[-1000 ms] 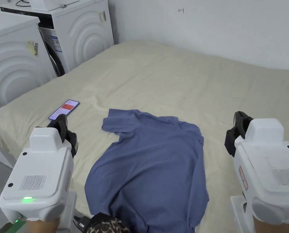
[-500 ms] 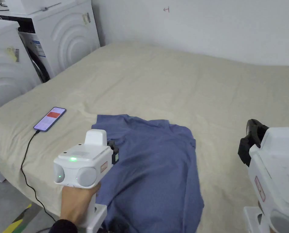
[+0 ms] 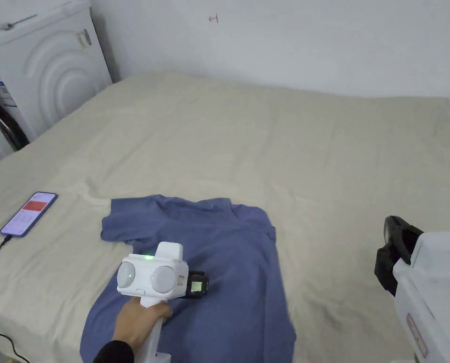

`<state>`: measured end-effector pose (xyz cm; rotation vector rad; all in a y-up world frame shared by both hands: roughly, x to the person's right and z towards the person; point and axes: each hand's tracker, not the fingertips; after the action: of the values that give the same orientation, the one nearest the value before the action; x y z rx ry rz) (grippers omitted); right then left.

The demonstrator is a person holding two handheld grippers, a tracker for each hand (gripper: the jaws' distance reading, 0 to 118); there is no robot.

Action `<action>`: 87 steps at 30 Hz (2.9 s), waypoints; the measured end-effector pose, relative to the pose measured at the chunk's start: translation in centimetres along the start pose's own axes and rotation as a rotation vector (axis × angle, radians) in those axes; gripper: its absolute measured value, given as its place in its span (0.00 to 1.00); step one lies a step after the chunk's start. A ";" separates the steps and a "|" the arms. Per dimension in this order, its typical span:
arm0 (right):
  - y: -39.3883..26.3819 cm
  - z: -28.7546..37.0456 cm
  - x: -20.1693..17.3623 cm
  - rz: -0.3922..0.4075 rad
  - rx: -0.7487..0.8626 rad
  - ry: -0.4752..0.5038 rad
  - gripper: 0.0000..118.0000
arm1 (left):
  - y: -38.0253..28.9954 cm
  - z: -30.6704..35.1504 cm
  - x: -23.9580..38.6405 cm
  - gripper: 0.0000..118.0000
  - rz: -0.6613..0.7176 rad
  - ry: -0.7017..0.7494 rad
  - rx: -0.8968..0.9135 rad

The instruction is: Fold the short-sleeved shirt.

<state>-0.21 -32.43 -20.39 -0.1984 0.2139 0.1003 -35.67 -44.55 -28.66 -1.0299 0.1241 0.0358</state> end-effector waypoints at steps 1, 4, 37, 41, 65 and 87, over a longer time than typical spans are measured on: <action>-0.2 -0.1 0.3 -0.002 -0.007 -0.005 0.00 | 0.0 -0.7 0.3 0.86 -0.007 0.003 -0.017; -0.5 -0.1 0.7 -0.013 -0.020 -0.018 0.00 | -0.7 -3.1 1.0 0.84 -0.040 0.024 -0.100; 0.6 6.0 6.7 -0.105 0.029 -0.149 0.00 | 6.4 14.0 5.9 0.00 0.209 -0.774 0.303; 1.2 7.9 8.3 -0.104 0.056 -0.195 0.00 | 9.6 17.0 11.2 0.00 0.083 -0.875 0.335; 0.2 16.5 18.6 -0.127 0.084 -0.526 0.00 | 7.2 16.6 34.2 0.00 -0.402 -0.893 0.174; -1.9 15.7 18.9 -0.132 0.021 -0.476 0.00 | -2.2 2.0 34.7 0.16 -0.493 -0.487 -0.129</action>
<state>21.57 -29.55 -9.17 -0.1622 -0.2723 0.0122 -0.88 -44.92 -29.93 -1.1300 -0.5819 -0.1551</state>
